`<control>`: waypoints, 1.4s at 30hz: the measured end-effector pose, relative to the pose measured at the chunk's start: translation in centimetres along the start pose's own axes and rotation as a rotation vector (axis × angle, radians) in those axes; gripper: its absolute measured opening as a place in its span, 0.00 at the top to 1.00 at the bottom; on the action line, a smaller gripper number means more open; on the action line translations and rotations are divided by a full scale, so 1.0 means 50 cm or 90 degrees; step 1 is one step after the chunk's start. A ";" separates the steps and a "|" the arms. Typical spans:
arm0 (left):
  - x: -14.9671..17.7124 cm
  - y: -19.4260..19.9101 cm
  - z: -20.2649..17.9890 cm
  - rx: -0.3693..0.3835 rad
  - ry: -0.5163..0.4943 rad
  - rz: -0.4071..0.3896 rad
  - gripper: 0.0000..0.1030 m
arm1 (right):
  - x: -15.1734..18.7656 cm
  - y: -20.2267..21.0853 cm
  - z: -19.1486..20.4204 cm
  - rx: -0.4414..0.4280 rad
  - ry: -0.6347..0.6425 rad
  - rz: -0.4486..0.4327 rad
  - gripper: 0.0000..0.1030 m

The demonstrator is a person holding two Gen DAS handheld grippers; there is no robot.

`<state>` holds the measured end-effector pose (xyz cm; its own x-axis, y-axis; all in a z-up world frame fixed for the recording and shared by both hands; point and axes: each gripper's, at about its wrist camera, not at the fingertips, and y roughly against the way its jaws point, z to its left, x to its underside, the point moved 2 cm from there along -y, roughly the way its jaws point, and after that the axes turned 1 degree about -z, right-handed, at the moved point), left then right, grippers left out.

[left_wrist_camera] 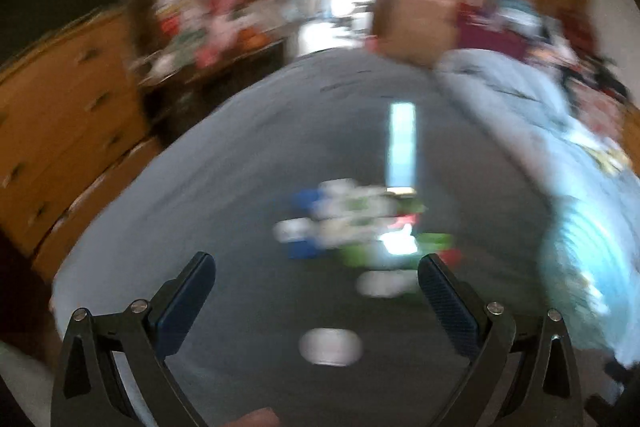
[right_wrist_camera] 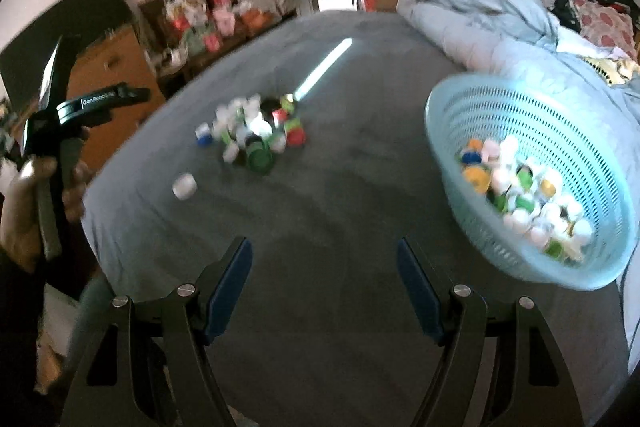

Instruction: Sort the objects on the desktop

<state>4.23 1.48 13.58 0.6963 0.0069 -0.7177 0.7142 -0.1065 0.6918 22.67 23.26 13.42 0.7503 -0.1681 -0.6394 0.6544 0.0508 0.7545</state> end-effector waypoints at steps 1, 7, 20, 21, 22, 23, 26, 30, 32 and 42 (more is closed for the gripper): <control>0.006 -0.024 0.052 -0.034 0.018 0.006 0.00 | 0.005 -0.016 0.001 -0.001 -0.001 0.012 0.33; 0.050 -0.119 0.205 -0.082 0.059 0.058 0.00 | 0.048 -0.132 0.011 -0.001 0.007 0.077 0.33; 0.134 -0.266 0.112 -0.083 -0.011 0.127 0.00 | 0.023 -0.291 0.028 0.015 0.046 0.019 0.25; 0.133 -0.266 0.112 -0.084 -0.008 0.126 0.00 | 0.026 -0.292 0.027 0.016 0.047 0.010 0.22; 0.135 -0.266 0.110 -0.088 -0.007 0.124 0.00 | 0.027 -0.294 0.027 0.017 0.046 0.007 0.19; 0.138 -0.267 0.107 -0.093 -0.008 0.117 0.00 | 0.031 -0.297 0.027 0.019 0.046 0.004 0.17; 0.145 -0.266 0.101 -0.101 -0.013 0.102 0.00 | 0.037 -0.311 0.019 0.027 0.029 0.011 0.01; 0.147 -0.267 0.120 -0.069 0.021 0.098 0.00 | 0.033 -0.322 0.015 0.011 0.017 0.016 0.01; 0.144 -0.269 0.126 -0.069 0.022 0.097 0.00 | 0.034 -0.321 0.015 0.010 0.016 0.014 0.01; 0.147 -0.272 0.129 -0.062 0.027 0.088 0.00 | 0.033 -0.325 0.014 0.004 0.011 0.016 0.01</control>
<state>-0.84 -3.41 -1.61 0.7893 0.0414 -0.6126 0.6135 -0.0130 0.7896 13.21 21.48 0.23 0.7678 -0.1492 -0.6230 0.6350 0.0483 0.7710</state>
